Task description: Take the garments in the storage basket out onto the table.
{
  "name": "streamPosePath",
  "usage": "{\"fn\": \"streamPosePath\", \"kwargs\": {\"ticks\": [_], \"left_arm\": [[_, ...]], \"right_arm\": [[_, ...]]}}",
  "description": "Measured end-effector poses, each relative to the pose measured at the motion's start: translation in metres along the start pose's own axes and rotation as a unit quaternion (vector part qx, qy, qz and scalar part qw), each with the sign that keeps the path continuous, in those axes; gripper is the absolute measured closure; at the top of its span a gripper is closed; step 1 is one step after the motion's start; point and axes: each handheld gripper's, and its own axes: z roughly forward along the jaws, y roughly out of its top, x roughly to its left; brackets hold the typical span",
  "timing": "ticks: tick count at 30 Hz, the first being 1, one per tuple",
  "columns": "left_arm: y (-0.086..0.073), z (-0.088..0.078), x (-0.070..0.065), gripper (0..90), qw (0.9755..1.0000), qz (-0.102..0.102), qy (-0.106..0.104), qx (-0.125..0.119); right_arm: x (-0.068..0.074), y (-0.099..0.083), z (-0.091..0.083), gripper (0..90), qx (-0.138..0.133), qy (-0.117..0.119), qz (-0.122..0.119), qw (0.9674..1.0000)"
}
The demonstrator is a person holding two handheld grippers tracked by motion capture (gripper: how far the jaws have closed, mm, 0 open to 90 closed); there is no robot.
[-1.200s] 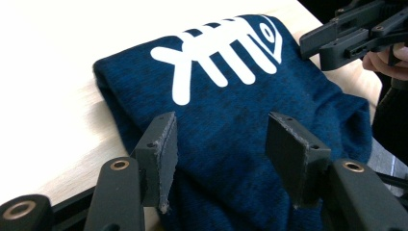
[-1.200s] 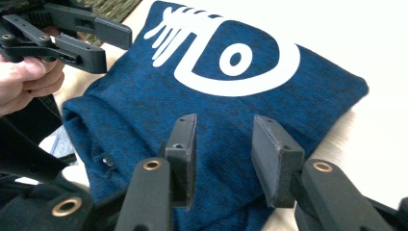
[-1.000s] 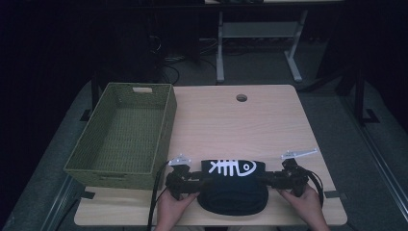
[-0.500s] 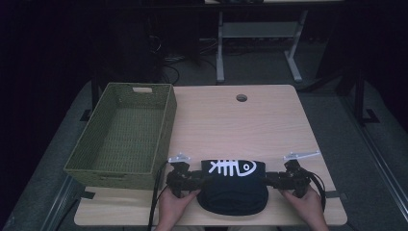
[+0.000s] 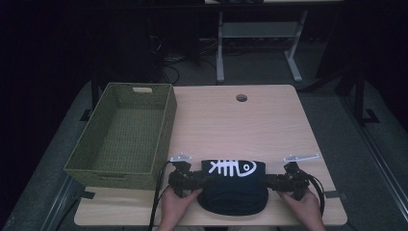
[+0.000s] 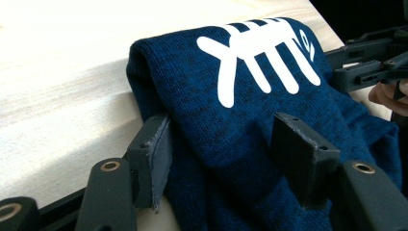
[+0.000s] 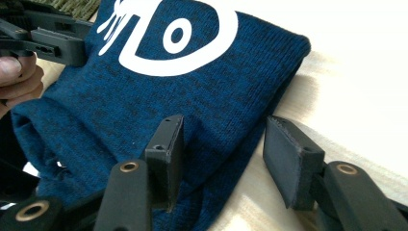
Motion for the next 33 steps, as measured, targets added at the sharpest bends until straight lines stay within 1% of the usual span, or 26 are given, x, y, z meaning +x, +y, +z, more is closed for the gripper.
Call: {"fn": "streamPosePath", "kwargs": {"ticks": [1, 2, 3, 4, 5, 7, 8, 9, 10, 11, 13, 15, 17, 18, 19, 21, 24, 27, 28, 29, 30, 33], "left_arm": [[-0.001, 0.000, 0.000, 39.8, 1.0000, -0.001, -0.002, 0.001], [-0.002, 0.000, 0.000, 39.8, 1.0000, -0.006, -0.005, -0.002], [-0.003, 0.001, 0.000, 40.1, 0.9999, -0.009, -0.008, -0.004], [-0.004, 0.001, 0.000, 41.2, 0.9998, -0.014, -0.010, -0.007], [-0.004, 0.002, 0.000, 42.4, 0.9998, -0.016, -0.010, -0.009], [-0.005, 0.001, 0.000, 43.7, 0.9996, -0.022, -0.010, -0.011], [-0.006, 0.000, 0.001, 44.6, 0.9995, -0.029, -0.009, -0.013], [-0.007, -0.001, 0.001, 45.2, 0.9992, -0.034, -0.007, -0.017], [-0.007, -0.002, 0.001, 45.0, 0.9992, -0.036, -0.004, -0.018], [-0.008, -0.003, -0.001, 43.8, 0.9991, -0.037, 0.002, -0.022], [-0.008, -0.004, -0.002, 41.6, 0.9992, -0.032, 0.011, -0.021], [-0.008, -0.006, -0.001, 38.9, 0.9986, -0.042, 0.014, -0.027], [-0.008, -0.006, 0.000, 35.7, 0.9986, -0.040, 0.026, -0.024], [-0.008, -0.006, 0.000, 33.1, 0.9984, -0.042, 0.028, -0.023], [-0.009, -0.007, 0.001, 32.8, 0.9983, -0.044, 0.028, -0.025], [-0.009, -0.006, 0.000, 33.9, 0.9985, -0.040, 0.028, -0.024], [-0.009, -0.003, 0.001, 39.3, 0.9987, -0.045, 0.014, -0.020], [-0.008, 0.001, 0.000, 48.8, 0.9988, -0.047, 0.002, -0.013], [-0.008, 0.004, 0.000, 54.7, 0.9989, -0.046, -0.004, -0.009], [-0.008, 0.005, 0.000, 60.1, 0.9989, -0.046, -0.005, -0.008], [-0.008, 0.006, -0.001, 63.7, 0.9990, -0.043, -0.004, -0.007], [-0.005, 0.003, -0.004, 71.5, 0.9994, -0.033, -0.002, -0.008]], "right_arm": [[0.000, -0.001, 0.000, 48.9, 0.000, 0.002, 0.003, 1.0000], [0.000, -0.002, 0.000, 49.7, -0.002, 0.008, 0.010, 0.9999], [0.000, -0.003, 0.001, 51.3, -0.006, 0.015, 0.016, 0.9998], [0.001, -0.005, 0.002, 54.1, -0.008, 0.016, 0.020, 0.9996], [0.002, -0.006, 0.003, 56.0, -0.012, 0.015, 0.020, 0.9996], [0.003, -0.009, 0.004, 60.6, -0.020, 0.017, 0.027, 0.9993], [0.003, -0.010, 0.005, 63.1, -0.023, 0.016, 0.025, 0.9993], [0.004, -0.011, 0.005, 65.0, -0.025, 0.014, 0.029, 0.9992], [0.004, -0.012, 0.005, 66.4, -0.029, 0.013, 0.027, 0.9991], [0.004, -0.013, 0.006, 66.8, -0.030, 0.013, 0.027, 0.9991], [0.004, -0.014, 0.006, 67.3, -0.033, 0.013, 0.028, 0.9990], [0.003, -0.014, 0.006, 67.6, -0.033, 0.015, 0.032, 0.9988], [0.003, -0.014, 0.006, 67.5, -0.034, 0.015, 0.032, 0.9988], [0.003, -0.014, 0.006, 67.5, -0.033, 0.015, 0.032, 0.9988], [0.003, -0.014, 0.006, 67.3, -0.033, 0.015, 0.032, 0.9988], [0.003, -0.014, 0.006, 67.2, -0.034, 0.016, 0.033, 0.9988], [0.004, -0.013, 0.006, 67.4, -0.032, 0.014, 0.032, 0.9989], [0.005, -0.013, 0.007, 69.7, -0.031, 0.014, 0.032, 0.9989], [0.005, -0.013, 0.007, 71.3, -0.030, 0.016, 0.030, 0.9990], [0.005, -0.013, 0.009, 73.3, -0.029, 0.019, 0.032, 0.9989], [0.005, -0.013, 0.009, 74.6, -0.029, 0.020, 0.031, 0.9989], [0.008, -0.012, 0.008, 79.2, -0.026, 0.022, 0.027, 0.9991]]}}
